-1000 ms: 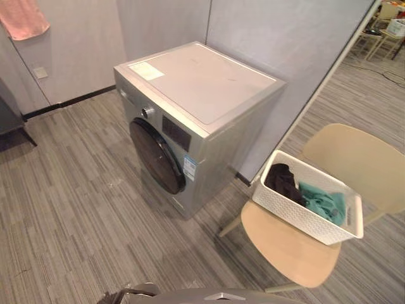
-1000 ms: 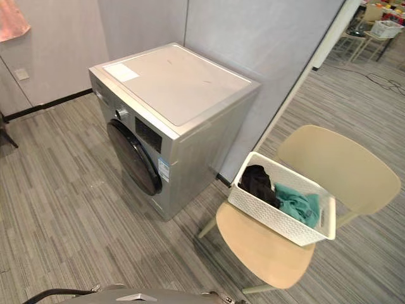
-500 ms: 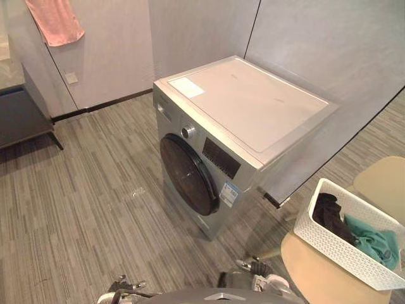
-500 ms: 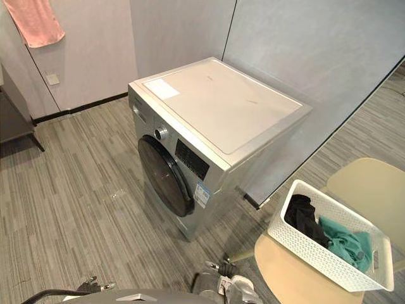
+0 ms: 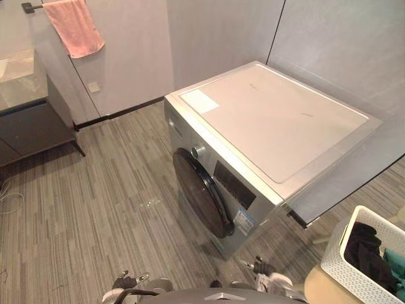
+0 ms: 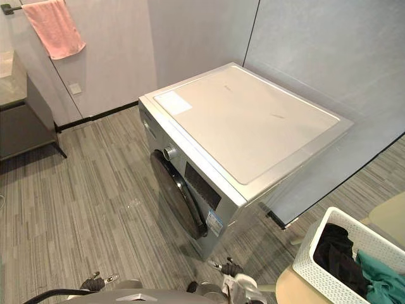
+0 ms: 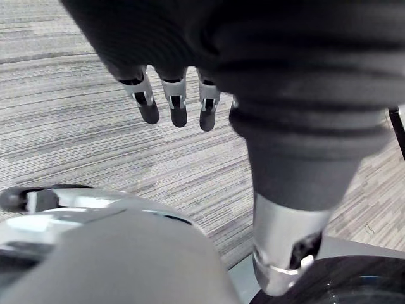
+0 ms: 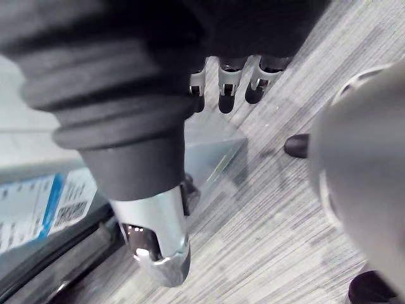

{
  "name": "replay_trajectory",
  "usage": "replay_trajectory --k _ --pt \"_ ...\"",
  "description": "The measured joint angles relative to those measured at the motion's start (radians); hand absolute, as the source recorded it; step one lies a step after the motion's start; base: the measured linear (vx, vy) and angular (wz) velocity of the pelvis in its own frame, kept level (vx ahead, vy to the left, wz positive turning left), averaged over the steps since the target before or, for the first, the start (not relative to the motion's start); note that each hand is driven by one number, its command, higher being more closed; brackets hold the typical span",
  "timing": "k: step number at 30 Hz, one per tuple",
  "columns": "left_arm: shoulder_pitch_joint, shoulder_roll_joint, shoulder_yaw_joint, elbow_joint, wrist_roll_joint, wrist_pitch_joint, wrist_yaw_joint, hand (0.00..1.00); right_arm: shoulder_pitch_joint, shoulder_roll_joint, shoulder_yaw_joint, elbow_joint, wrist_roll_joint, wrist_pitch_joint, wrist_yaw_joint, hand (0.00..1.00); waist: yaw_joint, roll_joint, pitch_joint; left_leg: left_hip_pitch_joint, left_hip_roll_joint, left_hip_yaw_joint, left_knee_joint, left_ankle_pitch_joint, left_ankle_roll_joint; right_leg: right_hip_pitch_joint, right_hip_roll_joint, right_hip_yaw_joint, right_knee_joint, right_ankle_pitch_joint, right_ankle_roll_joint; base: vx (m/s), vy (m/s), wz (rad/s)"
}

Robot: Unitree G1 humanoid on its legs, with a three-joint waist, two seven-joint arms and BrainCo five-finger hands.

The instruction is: Pick up the laundry basket with both hands and put the clothes into the washing machine.

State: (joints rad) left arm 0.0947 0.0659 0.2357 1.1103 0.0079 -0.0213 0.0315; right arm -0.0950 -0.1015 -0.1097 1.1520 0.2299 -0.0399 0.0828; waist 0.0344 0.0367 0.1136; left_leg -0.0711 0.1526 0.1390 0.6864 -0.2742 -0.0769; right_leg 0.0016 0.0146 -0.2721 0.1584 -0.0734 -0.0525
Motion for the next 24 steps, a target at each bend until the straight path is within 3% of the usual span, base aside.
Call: replay_trajectory --k 1,3,4,7,9,12,20,24 --pt "0.003 0.0 0.0 0.0 -0.006 0.0 0.007 0.0 -0.01 0.002 0.033 -0.012 0.0 0.0 -0.001 0.0 0.003 0.0 0.0 0.004 0.01 -0.003 -0.075 0.004 0.005 -0.005 -0.005 0.019 -0.005 0.007 0.011 0.04 0.197 -0.59" --pt "0.009 -0.007 -0.001 0.001 -0.007 0.0 0.013 0.0 -0.011 0.0 0.116 -0.065 0.001 -0.002 0.0 0.0 0.001 0.013 -0.011 0.02 0.03 -0.006 -0.268 0.097 0.008 -0.028 -0.006 0.05 -0.011 0.016 0.039 0.04 0.205 -0.5" --pt "0.015 -0.015 -0.001 0.005 -0.007 0.0 0.019 0.0 -0.014 -0.008 0.165 -0.092 -0.001 -0.003 0.001 0.0 0.002 0.032 -0.026 0.039 0.029 -0.014 -0.352 0.097 -0.025 -0.041 0.0 0.079 -0.028 0.032 0.06 0.08 0.27 -0.41" --pt "0.015 0.009 -0.005 0.011 -0.006 0.002 0.028 0.0 0.008 0.04 0.218 -0.174 -0.002 0.001 0.006 0.0 -0.009 -0.017 -0.046 0.086 -0.029 0.027 -0.521 0.131 -0.01 -0.039 -0.032 0.103 -0.136 0.114 0.084 0.08 0.253 -0.2" --pt "0.014 0.018 -0.018 0.009 -0.005 0.002 0.029 0.0 0.047 0.044 0.24 -0.279 -0.002 0.002 0.005 0.0 -0.016 -0.034 -0.058 0.108 -0.06 0.037 -0.558 0.145 0.002 -0.032 -0.052 0.116 -0.155 0.129 0.098 0.05 0.171 -0.13" --pt "0.017 0.022 -0.046 0.006 -0.004 0.002 0.029 0.0 0.109 0.022 0.264 -0.51 -0.028 -0.004 0.009 0.0 -0.036 -0.032 -0.081 0.128 -0.099 0.052 -0.589 0.15 0.01 -0.02 -0.082 0.131 -0.181 0.143 0.119 0.03 0.128 -0.08" --pt "0.01 0.023 -0.063 0.001 0.005 -0.001 0.027 0.0 0.23 -0.032 0.248 -0.878 -0.08 -0.031 0.028 0.0 -0.044 -0.031 -0.084 0.14 -0.104 0.083 -0.626 0.165 0.026 -0.031 -0.077 0.166 -0.213 0.175 0.12 -0.03 0.003 -0.14" --pt "0.014 0.024 -0.06 0.002 0.042 -0.001 0.024 0.0 0.281 -0.073 0.253 -0.988 0.002 -0.05 0.086 0.0 -0.045 -0.033 -0.087 0.141 -0.1 0.104 -0.645 0.173 0.026 -0.039 -0.074 0.183 -0.237 0.193 0.119 -0.07 -0.043 -0.18"
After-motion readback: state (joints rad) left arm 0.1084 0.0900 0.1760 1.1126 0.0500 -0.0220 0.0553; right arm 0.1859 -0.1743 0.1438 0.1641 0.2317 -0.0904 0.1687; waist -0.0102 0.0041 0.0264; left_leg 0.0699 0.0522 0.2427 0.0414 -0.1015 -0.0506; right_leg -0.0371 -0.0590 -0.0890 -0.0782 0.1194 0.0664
